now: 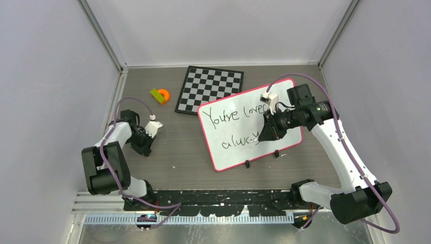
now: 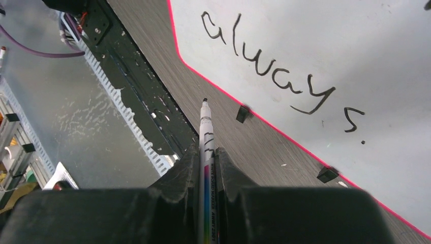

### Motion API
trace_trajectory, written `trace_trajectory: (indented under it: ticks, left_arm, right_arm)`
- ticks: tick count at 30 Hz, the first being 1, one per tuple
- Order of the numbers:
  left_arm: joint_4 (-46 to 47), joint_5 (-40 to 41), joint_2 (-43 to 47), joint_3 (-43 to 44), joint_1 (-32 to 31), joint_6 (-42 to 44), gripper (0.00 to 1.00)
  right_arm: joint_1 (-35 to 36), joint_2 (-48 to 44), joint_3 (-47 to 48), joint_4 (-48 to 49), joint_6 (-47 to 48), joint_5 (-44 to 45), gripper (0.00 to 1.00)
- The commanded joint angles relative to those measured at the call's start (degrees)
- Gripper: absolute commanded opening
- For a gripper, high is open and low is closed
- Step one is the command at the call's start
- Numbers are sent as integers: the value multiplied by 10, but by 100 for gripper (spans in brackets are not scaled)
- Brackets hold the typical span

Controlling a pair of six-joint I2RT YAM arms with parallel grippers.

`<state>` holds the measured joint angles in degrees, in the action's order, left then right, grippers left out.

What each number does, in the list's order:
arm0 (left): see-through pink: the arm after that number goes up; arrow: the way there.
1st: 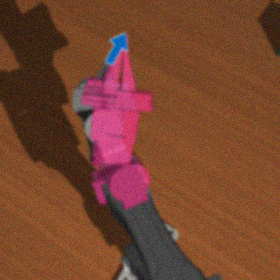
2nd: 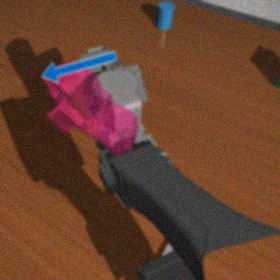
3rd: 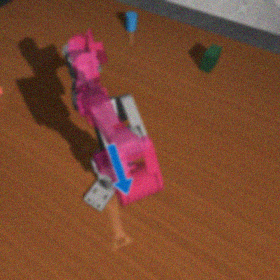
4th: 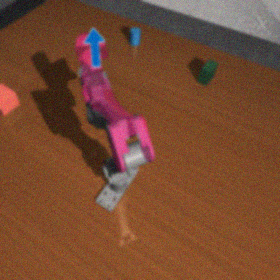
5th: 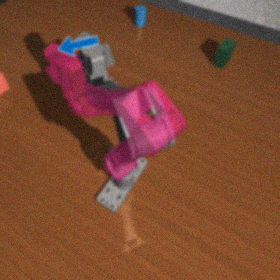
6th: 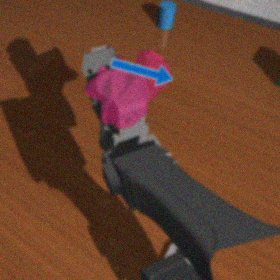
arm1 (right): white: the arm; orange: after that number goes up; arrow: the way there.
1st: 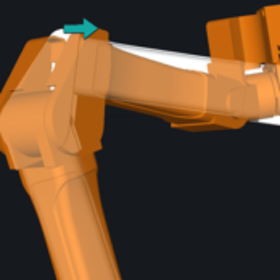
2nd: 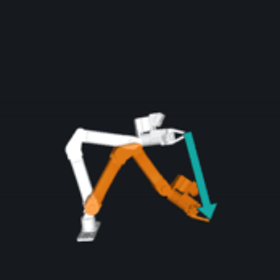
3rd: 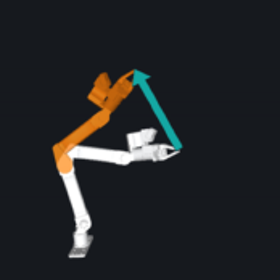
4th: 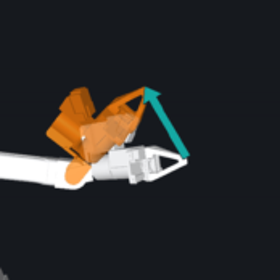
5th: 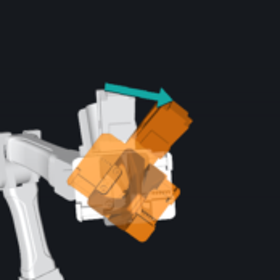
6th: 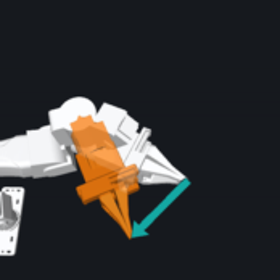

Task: Write a sentence on the whiteboard
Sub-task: Pick up the pen cap from the center of the board, then insert the whiteboard marker without the cap into the pen cap.

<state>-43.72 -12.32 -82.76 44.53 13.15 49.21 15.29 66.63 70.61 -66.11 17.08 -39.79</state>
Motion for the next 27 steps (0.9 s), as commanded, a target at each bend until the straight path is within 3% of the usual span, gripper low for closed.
trace_trajectory:
  ticks: [1, 4, 8, 13, 18, 21, 27]
  left_arm:
    - [-92, -118, 50, 56, -8, -19, 0]
    - [-169, -165, 88, 123, -29, -18, 0]
    - [-269, -224, 139, 227, -107, -38, 0]
    - [-322, -240, 177, 345, -275, -100, 0]
    - [-309, -170, 168, 420, -459, -155, 0]
    - [-317, -195, 135, 469, -481, -166, 0]
    - [-313, -162, 92, 505, -539, -165, 0]
  right_arm:
    - [21, -6, 41, 7, -30, -19, 0]
    - [37, -5, 48, 30, -59, -23, 0]
    - [44, 7, 73, 67, -107, -51, 0]
    - [48, 20, 116, 103, -154, -97, 0]
    - [84, 34, 133, 132, -197, -112, 0]
    - [109, 32, 115, 181, -242, -117, 0]
    - [125, 32, 102, 234, -293, -103, 0]
